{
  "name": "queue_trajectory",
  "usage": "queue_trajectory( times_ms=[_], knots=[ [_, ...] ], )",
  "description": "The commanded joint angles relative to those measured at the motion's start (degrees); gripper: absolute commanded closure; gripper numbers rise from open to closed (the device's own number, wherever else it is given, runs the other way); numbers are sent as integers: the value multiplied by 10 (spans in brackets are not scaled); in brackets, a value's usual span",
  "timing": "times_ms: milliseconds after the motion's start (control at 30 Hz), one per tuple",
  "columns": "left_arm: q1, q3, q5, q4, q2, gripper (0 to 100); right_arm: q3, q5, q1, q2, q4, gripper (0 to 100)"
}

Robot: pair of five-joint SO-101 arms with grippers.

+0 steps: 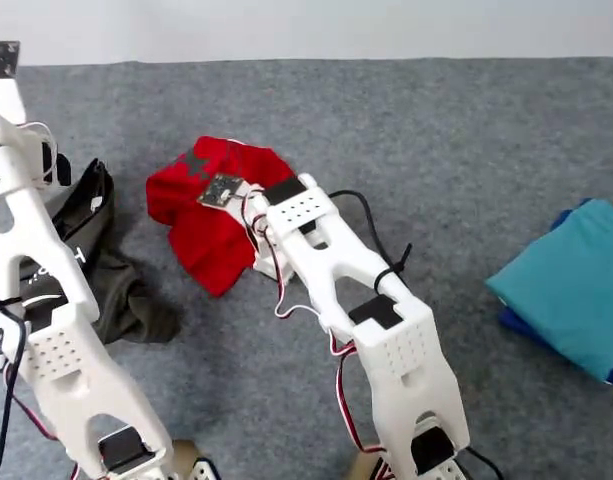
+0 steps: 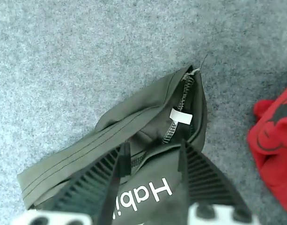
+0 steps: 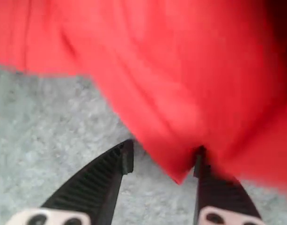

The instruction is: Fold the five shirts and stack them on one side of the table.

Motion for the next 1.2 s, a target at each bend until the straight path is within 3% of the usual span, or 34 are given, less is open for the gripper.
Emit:
queue_trajectory(
  times_ms=[0,233,500,633,833,967,1167],
  knots=[
    [-4,-3,-2,11,-6,826,-55,4,17,8,-28,764],
    [-3,-3,-2,11,-6,826,-84,3,13,38,-22,779],
    [-2,-3,-3,11,-6,826,-173,5,16,87,36,993],
    [-2,-3,-4,11,-6,826,-265,5,28,90,117,989],
    [15,-7,-4,11,-11,826,-514,5,52,91,273,988],
    [37,-4,-4,11,-33,826,-622,7,95,66,271,988],
    [75,-3,-4,12,-69,826,-629,23,152,-23,271,988]
  ],
)
